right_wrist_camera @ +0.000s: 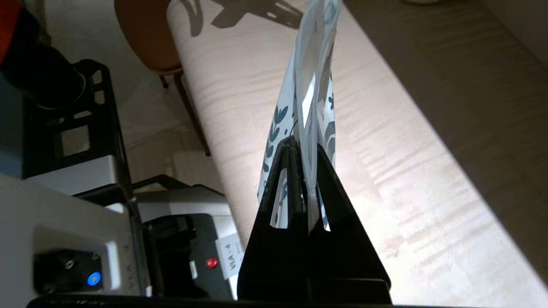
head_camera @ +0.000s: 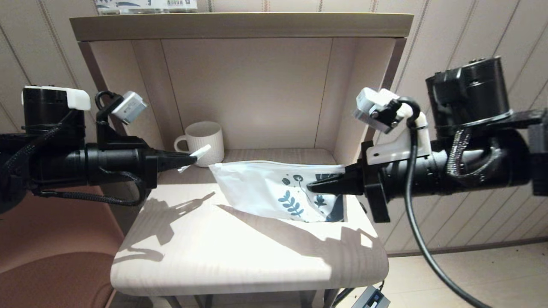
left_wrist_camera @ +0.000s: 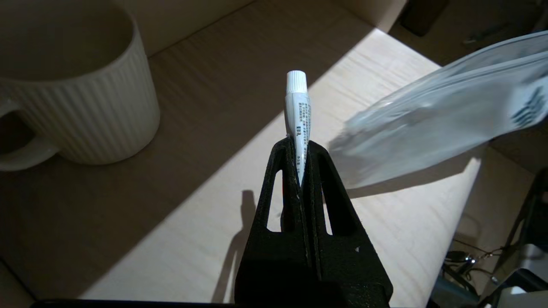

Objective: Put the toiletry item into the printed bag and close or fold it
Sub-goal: Pick up the toothpaste

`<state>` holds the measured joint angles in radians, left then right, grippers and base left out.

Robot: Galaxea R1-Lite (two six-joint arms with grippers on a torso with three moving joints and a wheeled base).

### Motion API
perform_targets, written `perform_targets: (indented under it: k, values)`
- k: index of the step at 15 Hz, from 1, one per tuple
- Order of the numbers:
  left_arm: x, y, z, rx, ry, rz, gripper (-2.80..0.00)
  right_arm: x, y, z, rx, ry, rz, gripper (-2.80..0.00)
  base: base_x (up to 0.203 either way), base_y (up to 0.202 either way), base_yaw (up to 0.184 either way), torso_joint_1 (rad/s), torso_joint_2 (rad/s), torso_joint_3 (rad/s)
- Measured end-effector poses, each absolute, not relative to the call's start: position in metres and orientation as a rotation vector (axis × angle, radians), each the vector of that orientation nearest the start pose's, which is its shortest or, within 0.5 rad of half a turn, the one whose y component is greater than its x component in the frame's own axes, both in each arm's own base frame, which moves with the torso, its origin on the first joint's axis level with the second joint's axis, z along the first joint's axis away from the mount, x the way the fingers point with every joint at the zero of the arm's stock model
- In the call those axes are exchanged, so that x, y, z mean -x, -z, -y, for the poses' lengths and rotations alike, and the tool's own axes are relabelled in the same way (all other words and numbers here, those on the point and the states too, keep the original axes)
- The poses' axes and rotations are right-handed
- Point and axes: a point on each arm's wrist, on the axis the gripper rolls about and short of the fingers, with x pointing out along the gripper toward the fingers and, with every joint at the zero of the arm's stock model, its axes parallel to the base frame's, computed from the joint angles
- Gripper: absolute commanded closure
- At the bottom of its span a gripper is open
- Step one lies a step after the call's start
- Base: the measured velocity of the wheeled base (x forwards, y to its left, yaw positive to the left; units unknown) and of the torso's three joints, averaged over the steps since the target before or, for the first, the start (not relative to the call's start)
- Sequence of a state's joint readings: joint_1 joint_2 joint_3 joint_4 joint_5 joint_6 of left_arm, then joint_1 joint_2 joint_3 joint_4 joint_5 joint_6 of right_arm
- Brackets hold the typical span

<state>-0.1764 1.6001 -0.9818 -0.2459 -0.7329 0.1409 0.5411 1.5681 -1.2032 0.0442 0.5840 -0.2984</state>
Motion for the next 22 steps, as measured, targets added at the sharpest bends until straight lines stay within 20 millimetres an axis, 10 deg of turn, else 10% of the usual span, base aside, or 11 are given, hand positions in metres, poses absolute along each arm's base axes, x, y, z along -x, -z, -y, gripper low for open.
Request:
perform_targets:
  k: [10, 22]
  values:
    - [-0.276, -0.276, 0.082, -0.005, 1.081, -0.322, 0.00, -0.256, -0.214, -0.176, 0.282, -1.194, -0.228, 0.00, 0.000, 0.000, 0.000, 0.000, 0.00, 0.000]
    - [-0.281, -0.304, 0.102, -0.004, 1.260, -0.316, 0.00, -0.267, -0.224, -0.180, 0.167, -1.301, -0.233, 0.00, 0.000, 0.000, 0.000, 0.000, 0.00, 0.000]
